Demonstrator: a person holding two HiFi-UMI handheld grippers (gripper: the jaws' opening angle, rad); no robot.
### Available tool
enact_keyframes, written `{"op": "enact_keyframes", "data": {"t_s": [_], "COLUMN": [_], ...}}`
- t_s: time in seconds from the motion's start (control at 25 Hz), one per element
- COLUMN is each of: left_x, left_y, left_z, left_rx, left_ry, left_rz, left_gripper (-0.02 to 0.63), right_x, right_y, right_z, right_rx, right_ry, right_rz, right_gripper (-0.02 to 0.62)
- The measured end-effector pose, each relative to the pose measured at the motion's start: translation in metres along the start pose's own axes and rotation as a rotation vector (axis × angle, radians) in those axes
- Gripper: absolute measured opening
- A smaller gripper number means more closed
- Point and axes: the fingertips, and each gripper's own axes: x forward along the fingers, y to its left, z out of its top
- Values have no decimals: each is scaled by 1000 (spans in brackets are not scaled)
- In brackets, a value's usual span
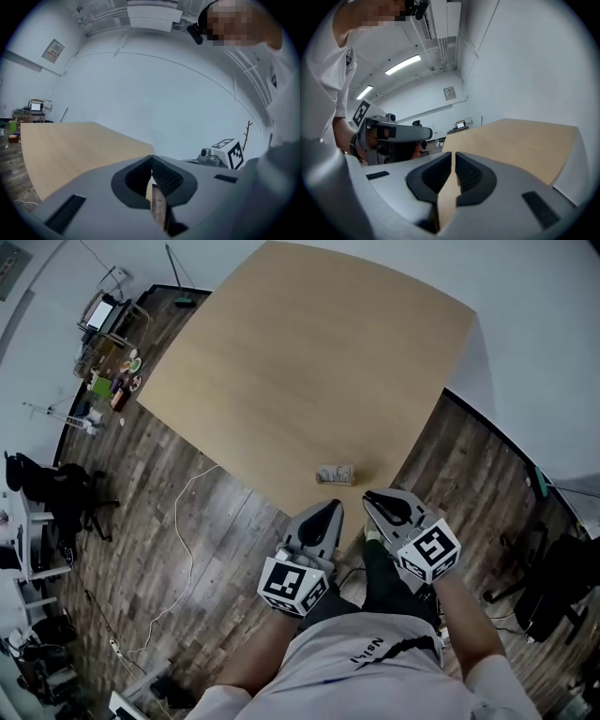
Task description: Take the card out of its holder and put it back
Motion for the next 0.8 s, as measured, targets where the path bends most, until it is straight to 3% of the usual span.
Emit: {"op": "enact_keyframes", "data": {"t_s": [0.44, 0.64, 0.8], "left_x": [22, 22, 21], "left_y": [52, 61, 67], "left_z": [-28, -36, -44], "left_rx": [-66, -86, -104], "left_ry": [52, 80, 100], "left_rz": [156, 191, 215], "left_gripper": [15, 15, 15], "right_x": [69, 89, 101], "right_y": [-55, -60, -53], "right_z": [-77, -95, -96], "right_rx": [-34, -63, -73], "right_ry": [177, 220, 199], "right_rz": [140, 196, 250], "right_gripper": [75, 92, 94]}}
